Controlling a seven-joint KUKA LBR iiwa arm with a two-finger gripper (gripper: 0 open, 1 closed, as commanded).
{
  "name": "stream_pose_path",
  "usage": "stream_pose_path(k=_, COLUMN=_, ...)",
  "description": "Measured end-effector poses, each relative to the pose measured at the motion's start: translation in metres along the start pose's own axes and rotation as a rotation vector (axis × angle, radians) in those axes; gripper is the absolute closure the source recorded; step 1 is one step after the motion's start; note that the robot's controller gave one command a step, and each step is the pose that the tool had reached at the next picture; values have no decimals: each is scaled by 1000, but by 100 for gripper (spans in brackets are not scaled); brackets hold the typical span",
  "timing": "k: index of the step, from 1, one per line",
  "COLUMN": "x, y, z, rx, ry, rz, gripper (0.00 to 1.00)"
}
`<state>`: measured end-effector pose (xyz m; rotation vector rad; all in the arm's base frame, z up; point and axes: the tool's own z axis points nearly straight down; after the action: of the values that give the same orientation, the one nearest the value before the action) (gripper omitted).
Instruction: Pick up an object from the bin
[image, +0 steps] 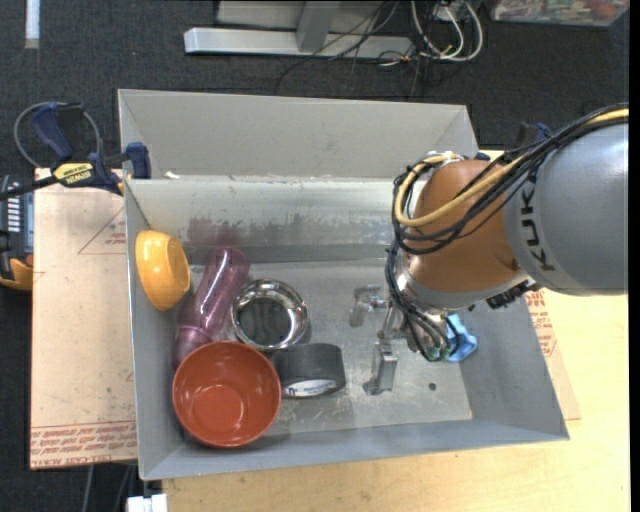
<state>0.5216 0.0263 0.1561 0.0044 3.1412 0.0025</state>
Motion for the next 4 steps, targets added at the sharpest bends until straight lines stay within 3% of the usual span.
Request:
stream_pose_path(k=1, x=0, y=0, z=0, rx=0, ry=0, rz=0, gripper=0)
stream_pose_path(k=2, x=13, y=77, z=42, rx=-4, ry=4, rz=-94, gripper=0)
stream_pose_path(k=3, x=-9, y=62, z=41, rx=-2, ry=-5, rz=-52, gripper=0)
stream_pose_path(k=4, x=-22, y=71, z=57, rx=0, ry=10, rz=-167, gripper=0)
